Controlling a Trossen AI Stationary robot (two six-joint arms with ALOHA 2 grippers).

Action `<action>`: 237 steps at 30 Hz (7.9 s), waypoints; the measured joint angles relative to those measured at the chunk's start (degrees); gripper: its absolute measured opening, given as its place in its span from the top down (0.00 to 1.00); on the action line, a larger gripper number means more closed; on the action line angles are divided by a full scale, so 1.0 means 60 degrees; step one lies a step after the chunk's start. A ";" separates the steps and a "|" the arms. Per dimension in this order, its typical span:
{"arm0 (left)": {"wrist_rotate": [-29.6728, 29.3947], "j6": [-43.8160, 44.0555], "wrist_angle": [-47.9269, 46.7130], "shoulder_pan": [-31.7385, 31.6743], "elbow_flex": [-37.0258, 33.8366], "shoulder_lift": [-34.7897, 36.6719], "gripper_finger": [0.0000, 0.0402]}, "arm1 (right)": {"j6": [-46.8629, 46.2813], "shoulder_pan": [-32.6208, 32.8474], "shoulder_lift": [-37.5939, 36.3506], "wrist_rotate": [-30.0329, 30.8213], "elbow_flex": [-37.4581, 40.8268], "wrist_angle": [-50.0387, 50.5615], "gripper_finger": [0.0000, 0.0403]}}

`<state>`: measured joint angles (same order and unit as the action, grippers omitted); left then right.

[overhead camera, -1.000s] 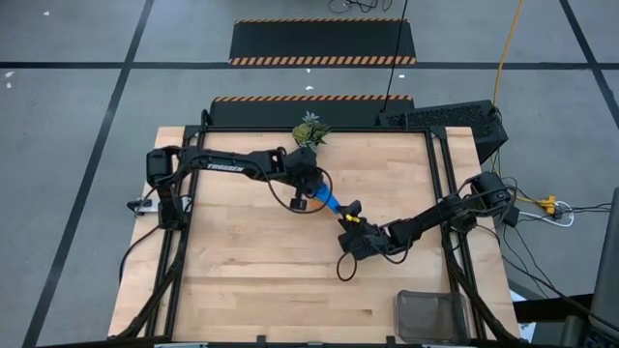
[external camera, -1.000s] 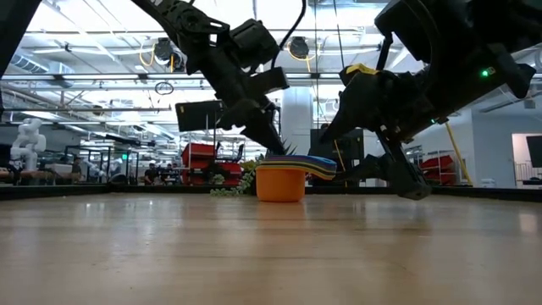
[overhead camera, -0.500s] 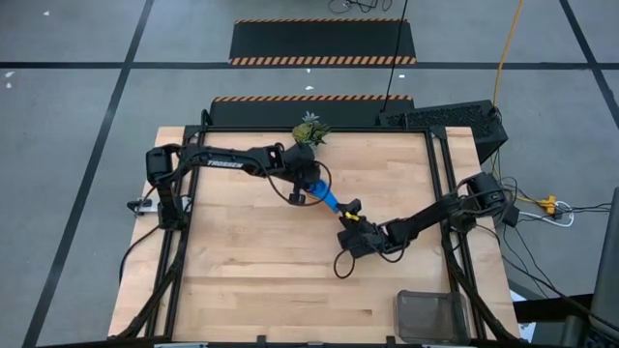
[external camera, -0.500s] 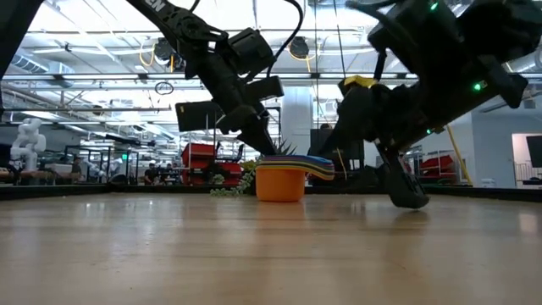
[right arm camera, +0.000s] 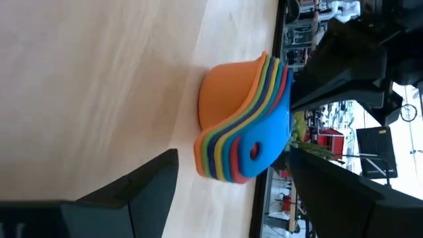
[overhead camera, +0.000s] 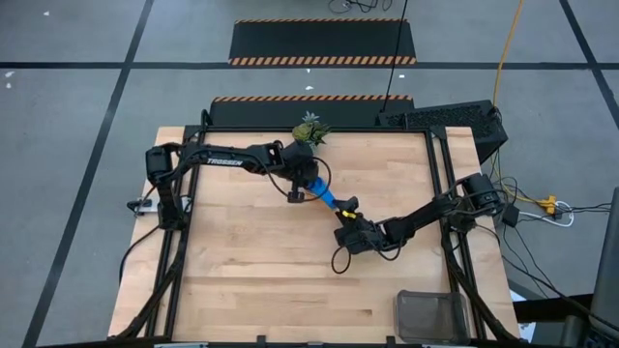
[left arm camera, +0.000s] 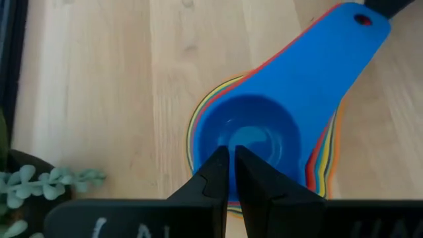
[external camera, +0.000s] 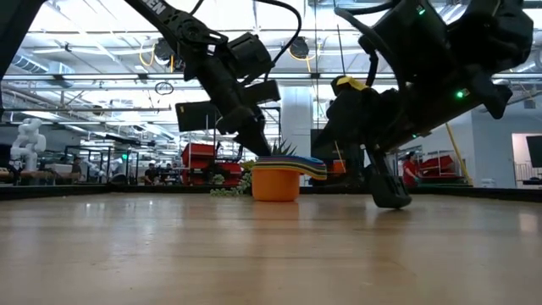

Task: Nest measuring cups in basket
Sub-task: Put the stacked measuring cups into the black transparent bin

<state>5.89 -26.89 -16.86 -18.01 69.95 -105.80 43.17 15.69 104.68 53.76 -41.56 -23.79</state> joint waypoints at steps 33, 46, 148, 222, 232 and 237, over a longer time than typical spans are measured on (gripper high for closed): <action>0.0372 0.0344 -0.0084 -0.0153 -0.0011 0.0000 0.92 | 0.1934 -0.0807 0.0015 -0.0993 0.0017 -0.0968 0.56; 0.0369 0.0624 -0.0177 -0.0228 -0.0011 0.0007 0.92 | 0.2428 -0.0810 0.0007 -0.0984 0.0011 -0.1453 0.67; -0.5056 -0.5282 1.0575 0.2926 -0.5235 0.0217 0.24 | 0.1663 -0.1120 0.0004 -0.1275 0.0011 -0.2654 0.67; -0.3001 -0.4229 1.0033 0.1965 -0.4830 0.0164 0.77 | 0.2075 -0.1450 0.0008 -0.1362 0.0011 -0.4293 0.53; -0.2991 -0.4244 1.0006 0.1969 -0.4838 0.0160 0.77 | 0.2069 -0.1578 0.0007 -0.1470 0.0007 -0.3715 0.59; -0.2965 -0.4183 1.0002 0.1965 -0.4841 0.0157 0.77 | 0.1990 -0.1689 0.0007 -0.1535 0.0007 -0.3707 0.66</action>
<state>-11.90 -51.99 43.16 -6.22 40.91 -104.86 55.11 5.55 104.73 44.55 -41.52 -46.03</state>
